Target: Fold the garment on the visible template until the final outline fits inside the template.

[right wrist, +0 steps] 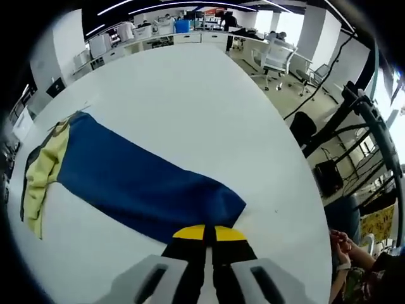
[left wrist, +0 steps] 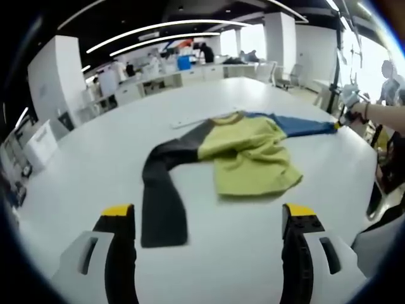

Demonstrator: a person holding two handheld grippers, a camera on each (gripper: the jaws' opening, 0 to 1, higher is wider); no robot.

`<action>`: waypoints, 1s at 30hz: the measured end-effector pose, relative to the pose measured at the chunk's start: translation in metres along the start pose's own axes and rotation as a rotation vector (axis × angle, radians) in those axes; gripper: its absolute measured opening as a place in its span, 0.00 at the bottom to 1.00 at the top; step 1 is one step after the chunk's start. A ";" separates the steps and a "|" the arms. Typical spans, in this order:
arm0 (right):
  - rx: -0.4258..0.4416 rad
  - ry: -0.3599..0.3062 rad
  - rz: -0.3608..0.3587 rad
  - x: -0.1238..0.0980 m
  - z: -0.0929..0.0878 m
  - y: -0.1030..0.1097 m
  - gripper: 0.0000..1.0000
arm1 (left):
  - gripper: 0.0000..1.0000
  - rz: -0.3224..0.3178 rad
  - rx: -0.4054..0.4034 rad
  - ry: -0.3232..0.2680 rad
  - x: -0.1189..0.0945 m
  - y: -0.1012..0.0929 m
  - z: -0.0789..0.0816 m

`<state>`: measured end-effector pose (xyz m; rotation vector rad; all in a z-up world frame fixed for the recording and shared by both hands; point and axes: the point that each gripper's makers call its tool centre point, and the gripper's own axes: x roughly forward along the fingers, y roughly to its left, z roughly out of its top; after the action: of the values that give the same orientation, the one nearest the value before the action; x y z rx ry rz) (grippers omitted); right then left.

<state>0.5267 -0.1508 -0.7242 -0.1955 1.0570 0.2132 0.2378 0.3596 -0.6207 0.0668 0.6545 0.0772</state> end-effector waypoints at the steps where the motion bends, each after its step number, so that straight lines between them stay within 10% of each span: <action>1: -0.003 -0.001 0.001 0.000 0.000 0.000 0.00 | 0.93 0.000 -0.001 0.002 0.000 0.000 -0.001; 30: -0.020 -0.024 -0.058 0.010 0.012 -0.020 0.00 | 0.94 -0.002 0.004 0.022 -0.001 0.001 -0.005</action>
<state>0.5466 -0.1663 -0.7265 -0.2405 1.0242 0.1736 0.2337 0.3607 -0.6241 0.0689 0.6768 0.0753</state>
